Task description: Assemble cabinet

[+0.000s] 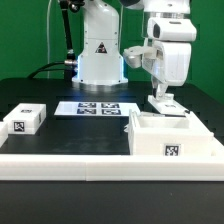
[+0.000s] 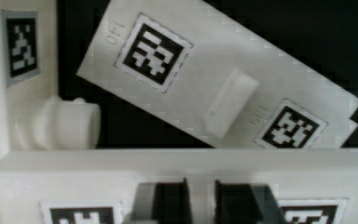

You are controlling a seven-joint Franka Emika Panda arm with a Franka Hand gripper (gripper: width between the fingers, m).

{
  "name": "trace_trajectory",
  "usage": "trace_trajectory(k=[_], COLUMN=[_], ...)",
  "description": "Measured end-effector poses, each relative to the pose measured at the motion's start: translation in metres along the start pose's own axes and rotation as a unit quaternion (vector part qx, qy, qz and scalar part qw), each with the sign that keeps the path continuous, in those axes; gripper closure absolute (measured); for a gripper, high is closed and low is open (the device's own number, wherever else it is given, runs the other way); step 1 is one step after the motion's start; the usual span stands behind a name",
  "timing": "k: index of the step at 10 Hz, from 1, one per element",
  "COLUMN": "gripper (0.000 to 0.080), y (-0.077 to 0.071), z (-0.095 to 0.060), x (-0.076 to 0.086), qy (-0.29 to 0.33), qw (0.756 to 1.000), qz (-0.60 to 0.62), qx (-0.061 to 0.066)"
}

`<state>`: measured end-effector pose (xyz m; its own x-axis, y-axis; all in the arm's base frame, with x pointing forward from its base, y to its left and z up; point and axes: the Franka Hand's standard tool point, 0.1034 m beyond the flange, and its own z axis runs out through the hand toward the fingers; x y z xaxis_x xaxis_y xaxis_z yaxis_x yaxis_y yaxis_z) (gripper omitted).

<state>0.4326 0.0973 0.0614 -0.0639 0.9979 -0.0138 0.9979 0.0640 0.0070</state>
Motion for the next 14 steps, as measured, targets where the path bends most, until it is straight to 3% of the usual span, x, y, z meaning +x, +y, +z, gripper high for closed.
trace_trajectory(k=[14], gripper=[0.0732], y=[0.0094], z=[0.0001], x=[0.0003], qy=[0.001], qw=[1.000], qz=[0.002], qx=[-0.002])
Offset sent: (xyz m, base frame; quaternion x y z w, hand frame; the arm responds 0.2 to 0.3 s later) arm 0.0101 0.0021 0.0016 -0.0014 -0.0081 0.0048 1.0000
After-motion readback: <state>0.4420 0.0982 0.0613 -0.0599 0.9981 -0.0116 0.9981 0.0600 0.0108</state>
